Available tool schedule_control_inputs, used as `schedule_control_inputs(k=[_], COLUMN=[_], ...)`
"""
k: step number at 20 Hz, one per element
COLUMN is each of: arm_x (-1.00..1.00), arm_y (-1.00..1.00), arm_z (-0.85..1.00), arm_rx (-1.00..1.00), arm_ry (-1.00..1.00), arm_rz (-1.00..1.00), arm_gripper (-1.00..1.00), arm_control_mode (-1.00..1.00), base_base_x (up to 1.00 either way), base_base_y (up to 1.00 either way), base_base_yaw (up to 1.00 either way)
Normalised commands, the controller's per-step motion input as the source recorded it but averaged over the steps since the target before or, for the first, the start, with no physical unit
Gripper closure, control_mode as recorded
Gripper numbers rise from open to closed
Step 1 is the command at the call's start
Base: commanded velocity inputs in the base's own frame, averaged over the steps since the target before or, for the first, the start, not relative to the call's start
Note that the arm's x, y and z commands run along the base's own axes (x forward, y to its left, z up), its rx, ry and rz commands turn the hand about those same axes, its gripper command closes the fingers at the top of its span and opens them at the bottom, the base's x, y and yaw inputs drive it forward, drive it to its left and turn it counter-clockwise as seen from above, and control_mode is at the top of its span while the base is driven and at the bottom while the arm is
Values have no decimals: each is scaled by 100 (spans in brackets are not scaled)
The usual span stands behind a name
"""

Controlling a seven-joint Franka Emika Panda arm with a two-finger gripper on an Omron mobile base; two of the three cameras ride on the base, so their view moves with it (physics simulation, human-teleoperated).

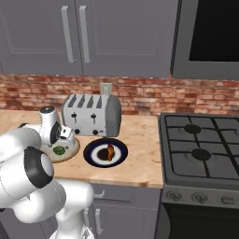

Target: Place the chicken drumstick on the plate and place the avocado on the same plate.

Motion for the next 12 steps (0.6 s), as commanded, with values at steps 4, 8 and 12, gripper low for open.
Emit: schedule_control_inputs(k=[4, 8, 12], arm_x=[0, 6, 15], arm_y=[3, 6, 6], arm_z=[-14, -5, -23], arm_rx=[-1, 0, -4], arm_ry=[0, 0, 6], arm_rz=[0, 0, 0], arm_gripper=[-100, -100, -100], arm_control_mode=[-100, -100, -100], base_base_x=[0, 0, 0], base_base_y=[0, 0, 0], base_base_yaw=[0, 0, 0])
